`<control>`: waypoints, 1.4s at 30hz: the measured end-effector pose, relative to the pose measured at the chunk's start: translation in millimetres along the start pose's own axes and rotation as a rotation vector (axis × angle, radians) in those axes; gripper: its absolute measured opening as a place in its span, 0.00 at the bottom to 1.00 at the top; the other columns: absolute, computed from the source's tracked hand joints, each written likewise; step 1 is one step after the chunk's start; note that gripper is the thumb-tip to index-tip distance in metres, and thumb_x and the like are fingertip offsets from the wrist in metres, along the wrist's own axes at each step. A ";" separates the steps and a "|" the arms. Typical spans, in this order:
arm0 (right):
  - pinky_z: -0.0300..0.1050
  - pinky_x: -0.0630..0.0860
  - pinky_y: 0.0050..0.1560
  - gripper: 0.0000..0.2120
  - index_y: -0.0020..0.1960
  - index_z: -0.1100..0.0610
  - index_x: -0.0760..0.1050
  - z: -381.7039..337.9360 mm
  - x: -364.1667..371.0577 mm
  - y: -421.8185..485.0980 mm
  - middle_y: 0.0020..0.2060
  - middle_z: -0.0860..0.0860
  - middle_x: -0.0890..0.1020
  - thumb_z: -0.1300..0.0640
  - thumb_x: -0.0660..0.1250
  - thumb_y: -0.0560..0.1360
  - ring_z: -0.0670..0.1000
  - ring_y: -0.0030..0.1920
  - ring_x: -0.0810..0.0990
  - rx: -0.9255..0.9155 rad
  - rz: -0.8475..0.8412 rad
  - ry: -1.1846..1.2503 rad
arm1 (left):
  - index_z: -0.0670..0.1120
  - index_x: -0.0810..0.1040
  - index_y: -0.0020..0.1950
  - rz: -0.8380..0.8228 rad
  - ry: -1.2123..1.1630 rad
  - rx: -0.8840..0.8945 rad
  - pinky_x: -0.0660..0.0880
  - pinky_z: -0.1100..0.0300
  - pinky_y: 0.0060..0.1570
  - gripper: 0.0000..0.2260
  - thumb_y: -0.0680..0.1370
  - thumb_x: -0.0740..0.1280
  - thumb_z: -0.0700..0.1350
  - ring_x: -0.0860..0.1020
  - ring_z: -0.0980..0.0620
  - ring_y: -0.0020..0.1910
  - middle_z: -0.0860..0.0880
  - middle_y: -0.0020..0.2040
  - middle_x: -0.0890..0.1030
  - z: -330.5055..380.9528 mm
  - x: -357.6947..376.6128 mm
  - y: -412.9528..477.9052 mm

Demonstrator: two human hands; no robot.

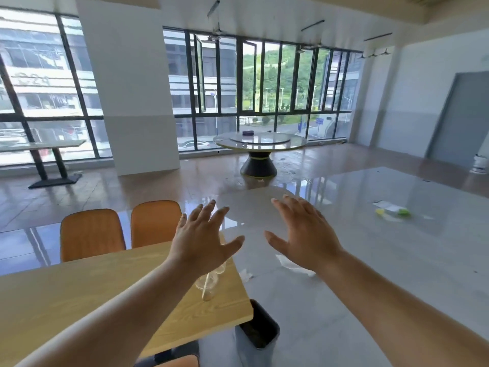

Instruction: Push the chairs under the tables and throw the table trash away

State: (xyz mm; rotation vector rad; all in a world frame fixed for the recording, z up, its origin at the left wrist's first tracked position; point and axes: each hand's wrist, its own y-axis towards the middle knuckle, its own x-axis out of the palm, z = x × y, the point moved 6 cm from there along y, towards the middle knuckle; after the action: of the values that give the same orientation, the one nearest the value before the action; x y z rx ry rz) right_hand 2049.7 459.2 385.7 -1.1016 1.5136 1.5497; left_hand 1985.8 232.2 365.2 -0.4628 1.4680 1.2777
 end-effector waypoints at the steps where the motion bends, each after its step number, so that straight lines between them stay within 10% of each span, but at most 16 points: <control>1: 0.61 0.62 0.77 0.42 0.83 0.49 0.56 17.5 4.9 6.4 0.82 0.55 0.62 0.27 0.49 0.77 0.60 0.80 0.60 0.011 -0.002 -0.004 | 0.60 0.59 0.81 -0.006 -0.006 0.010 0.55 0.39 0.79 0.42 0.72 0.53 0.80 0.56 0.46 0.82 0.51 0.84 0.59 11.5 12.9 15.6; 19: 0.62 0.61 0.78 0.41 0.81 0.49 0.58 335.0 62.7 212.8 0.80 0.55 0.65 0.26 0.49 0.76 0.63 0.79 0.62 0.175 -0.026 -0.143 | 0.57 0.62 0.81 -0.033 -0.091 0.144 0.58 0.39 0.79 0.43 0.72 0.53 0.79 0.59 0.43 0.82 0.48 0.84 0.61 159.8 216.3 369.1; 28: 0.62 0.62 0.78 0.41 0.82 0.49 0.57 440.7 130.9 329.7 0.81 0.55 0.64 0.26 0.49 0.77 0.60 0.80 0.61 -0.022 -0.013 -0.034 | 0.57 0.62 0.82 -0.005 0.021 0.000 0.57 0.38 0.79 0.42 0.73 0.56 0.78 0.58 0.43 0.82 0.48 0.84 0.61 170.5 290.2 468.3; 34: 0.62 0.62 0.77 0.42 0.81 0.51 0.60 422.6 195.7 432.5 0.80 0.57 0.65 0.26 0.48 0.75 0.63 0.79 0.62 -0.316 -0.096 0.113 | 0.58 0.57 0.82 -0.073 0.168 -0.364 0.52 0.39 0.80 0.42 0.74 0.52 0.78 0.54 0.44 0.83 0.49 0.85 0.56 101.2 304.6 458.1; 42: 0.61 0.64 0.76 0.43 0.81 0.52 0.61 224.1 256.0 474.4 0.79 0.56 0.66 0.26 0.49 0.75 0.62 0.77 0.65 -0.814 -0.166 0.310 | 0.57 0.63 0.80 0.041 0.326 -0.849 0.60 0.37 0.76 0.41 0.73 0.55 0.77 0.58 0.44 0.81 0.49 0.82 0.62 -0.8 243.7 338.9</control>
State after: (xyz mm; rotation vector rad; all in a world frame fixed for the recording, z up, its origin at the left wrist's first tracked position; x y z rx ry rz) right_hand 1492.6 625.5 332.7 -1.9343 0.9127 1.9962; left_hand 1624.1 431.7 305.3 -1.2460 1.1247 1.9036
